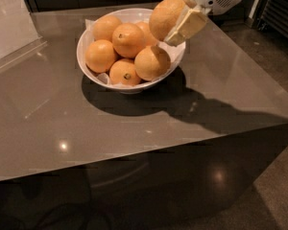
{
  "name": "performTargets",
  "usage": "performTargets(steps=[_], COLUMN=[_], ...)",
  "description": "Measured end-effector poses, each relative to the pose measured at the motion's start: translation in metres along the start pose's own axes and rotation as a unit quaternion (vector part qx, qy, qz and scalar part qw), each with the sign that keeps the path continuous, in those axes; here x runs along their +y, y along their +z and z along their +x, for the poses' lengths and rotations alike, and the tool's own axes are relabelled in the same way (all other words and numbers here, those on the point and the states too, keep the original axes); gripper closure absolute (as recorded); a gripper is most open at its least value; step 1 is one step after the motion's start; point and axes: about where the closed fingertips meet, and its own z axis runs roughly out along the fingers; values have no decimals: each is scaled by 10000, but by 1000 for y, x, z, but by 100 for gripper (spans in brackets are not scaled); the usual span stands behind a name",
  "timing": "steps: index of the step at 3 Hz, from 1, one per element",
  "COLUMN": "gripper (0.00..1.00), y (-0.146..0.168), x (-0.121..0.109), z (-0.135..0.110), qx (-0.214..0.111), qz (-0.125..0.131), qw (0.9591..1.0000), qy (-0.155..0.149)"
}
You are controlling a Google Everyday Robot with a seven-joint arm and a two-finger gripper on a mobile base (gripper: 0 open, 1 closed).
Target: Pick orange from white bowl
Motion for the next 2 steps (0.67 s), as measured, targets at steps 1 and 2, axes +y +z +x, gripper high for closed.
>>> performTargets(steps=[1,2], gripper=[100,100], y=[-13,-13], x=[21,21], z=[-1,-1], qx=[70,70], qz=[104,104], qw=[9998,9998], qy=[123,123])
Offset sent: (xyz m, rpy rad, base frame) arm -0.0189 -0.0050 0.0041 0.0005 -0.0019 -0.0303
